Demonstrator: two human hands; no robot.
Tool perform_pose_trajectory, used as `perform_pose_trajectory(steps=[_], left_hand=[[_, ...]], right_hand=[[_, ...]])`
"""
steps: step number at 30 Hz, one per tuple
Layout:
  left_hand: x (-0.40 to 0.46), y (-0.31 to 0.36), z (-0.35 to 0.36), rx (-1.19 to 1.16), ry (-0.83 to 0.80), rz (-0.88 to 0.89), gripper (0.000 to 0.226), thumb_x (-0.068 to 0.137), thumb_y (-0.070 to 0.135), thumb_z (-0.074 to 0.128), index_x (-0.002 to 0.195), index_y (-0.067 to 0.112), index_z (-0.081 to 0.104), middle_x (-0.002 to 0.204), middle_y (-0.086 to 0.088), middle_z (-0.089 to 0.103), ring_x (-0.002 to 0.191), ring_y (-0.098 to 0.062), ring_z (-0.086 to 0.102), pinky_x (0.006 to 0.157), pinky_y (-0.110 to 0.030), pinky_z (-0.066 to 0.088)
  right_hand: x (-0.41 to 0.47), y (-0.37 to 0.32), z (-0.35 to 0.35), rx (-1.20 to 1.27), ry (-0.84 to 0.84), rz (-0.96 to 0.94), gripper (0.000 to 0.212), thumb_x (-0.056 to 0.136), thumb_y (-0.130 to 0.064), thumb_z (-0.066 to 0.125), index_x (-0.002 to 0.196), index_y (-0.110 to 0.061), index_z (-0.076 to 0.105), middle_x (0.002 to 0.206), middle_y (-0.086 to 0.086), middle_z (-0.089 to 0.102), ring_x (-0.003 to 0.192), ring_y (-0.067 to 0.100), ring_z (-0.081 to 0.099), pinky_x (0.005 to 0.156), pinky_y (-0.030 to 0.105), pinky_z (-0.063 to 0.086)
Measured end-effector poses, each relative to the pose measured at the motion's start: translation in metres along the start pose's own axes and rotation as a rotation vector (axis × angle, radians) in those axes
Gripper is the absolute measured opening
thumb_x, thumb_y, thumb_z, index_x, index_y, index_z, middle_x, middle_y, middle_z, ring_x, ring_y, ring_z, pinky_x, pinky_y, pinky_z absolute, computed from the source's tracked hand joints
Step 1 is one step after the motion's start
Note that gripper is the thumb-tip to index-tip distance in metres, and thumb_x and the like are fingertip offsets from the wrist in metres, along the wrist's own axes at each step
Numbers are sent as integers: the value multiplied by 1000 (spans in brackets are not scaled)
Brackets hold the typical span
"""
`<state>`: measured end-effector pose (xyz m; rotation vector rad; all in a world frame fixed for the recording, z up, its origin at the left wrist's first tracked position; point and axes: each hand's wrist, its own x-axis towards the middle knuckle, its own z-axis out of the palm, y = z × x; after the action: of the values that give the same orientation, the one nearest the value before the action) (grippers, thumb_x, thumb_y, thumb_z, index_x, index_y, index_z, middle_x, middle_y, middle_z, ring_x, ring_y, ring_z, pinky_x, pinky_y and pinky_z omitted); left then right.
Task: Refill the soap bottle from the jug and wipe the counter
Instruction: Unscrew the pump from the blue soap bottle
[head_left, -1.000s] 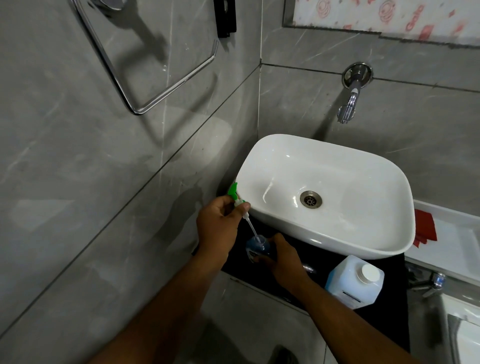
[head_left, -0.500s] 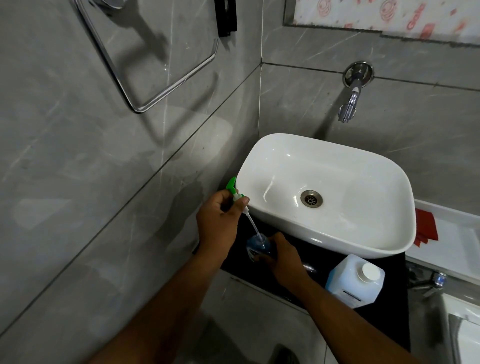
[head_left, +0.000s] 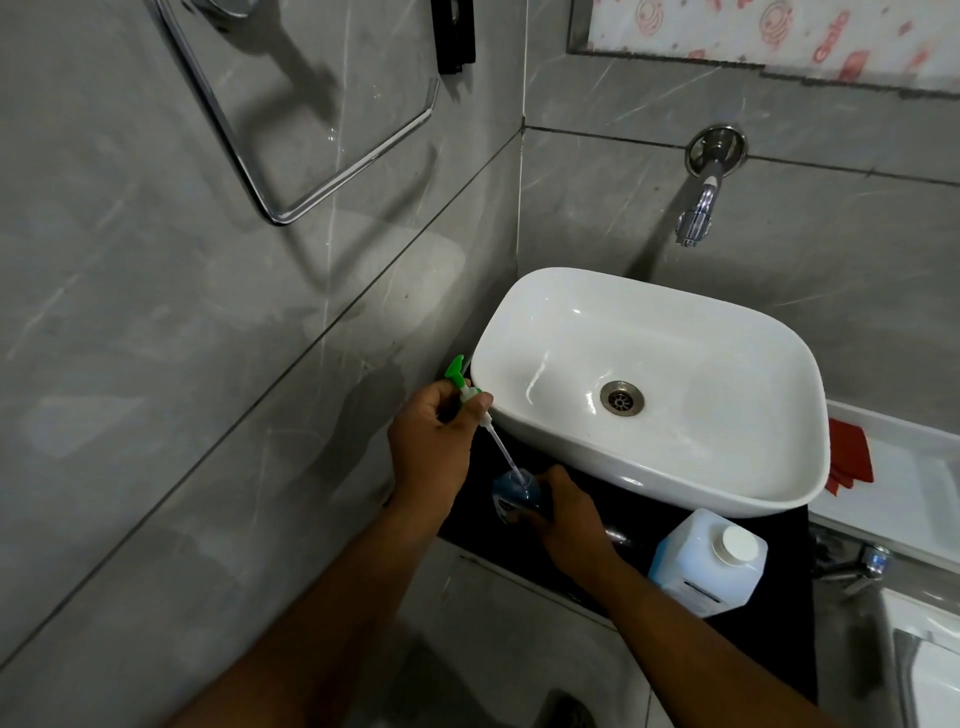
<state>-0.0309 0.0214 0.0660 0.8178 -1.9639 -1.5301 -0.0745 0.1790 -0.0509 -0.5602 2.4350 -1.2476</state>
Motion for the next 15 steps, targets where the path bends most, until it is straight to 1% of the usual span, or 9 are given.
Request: perform_pose_trajectory(steps=[3, 4, 7, 10, 11, 13, 15], left_hand=[[9, 2, -7, 39, 13, 70, 19, 72, 40, 77, 85, 29, 68, 82, 14, 70, 79, -1, 66, 71, -25, 54], [14, 2, -11, 44, 23, 77, 20, 71, 40, 77, 84, 29, 67, 80, 14, 70, 77, 0, 66, 69, -23, 53], [35, -4, -24, 38, 49, 29, 26, 67, 44, 79, 81, 25, 68, 80, 5, 72, 75, -10, 68, 66, -26, 53], [48, -19, -27, 37, 48, -75, 31, 62, 47, 79, 74, 23, 64, 75, 1, 71, 66, -11, 67, 55, -21, 50], [50, -26, -25, 64, 36, -106, 32, 62, 46, 80, 74, 22, 63, 74, 0, 70, 66, -13, 67, 56, -23, 50], [51, -43, -18, 141, -18, -176, 32, 64, 43, 81, 73, 20, 60, 73, -4, 68, 67, -22, 65, 62, -31, 53], [48, -60, -7, 223, -74, -252, 35, 66, 39, 82, 64, 19, 53, 66, -10, 64, 62, -25, 60, 63, -37, 52]], right_hand=[[-1, -1, 0, 0, 12, 3, 38, 73, -35, 78, 91, -29, 45, 89, -12, 59, 77, -2, 55, 60, 11, 39], [-2, -1, -1, 4, 19, 5, 38, 73, -35, 78, 91, -28, 46, 90, -10, 59, 78, -1, 56, 62, 13, 41], [-5, 0, -4, 14, 17, 19, 37, 75, -31, 78, 95, -25, 48, 96, -4, 63, 84, 7, 59, 72, 24, 48], [-11, 3, -9, 7, 7, 30, 35, 77, -30, 76, 99, -25, 49, 98, -6, 62, 88, 7, 60, 75, 23, 48], [-14, 4, -11, 2, 17, 38, 34, 77, -28, 76, 99, -26, 49, 97, -7, 62, 88, 6, 60, 74, 22, 47], [-20, 9, -16, -6, 47, 50, 33, 79, -25, 75, 99, -26, 50, 97, -7, 63, 88, 5, 60, 72, 18, 45], [-25, 12, -20, -11, 68, 54, 33, 79, -21, 75, 100, -27, 50, 98, -8, 63, 88, 4, 59, 72, 14, 43]])
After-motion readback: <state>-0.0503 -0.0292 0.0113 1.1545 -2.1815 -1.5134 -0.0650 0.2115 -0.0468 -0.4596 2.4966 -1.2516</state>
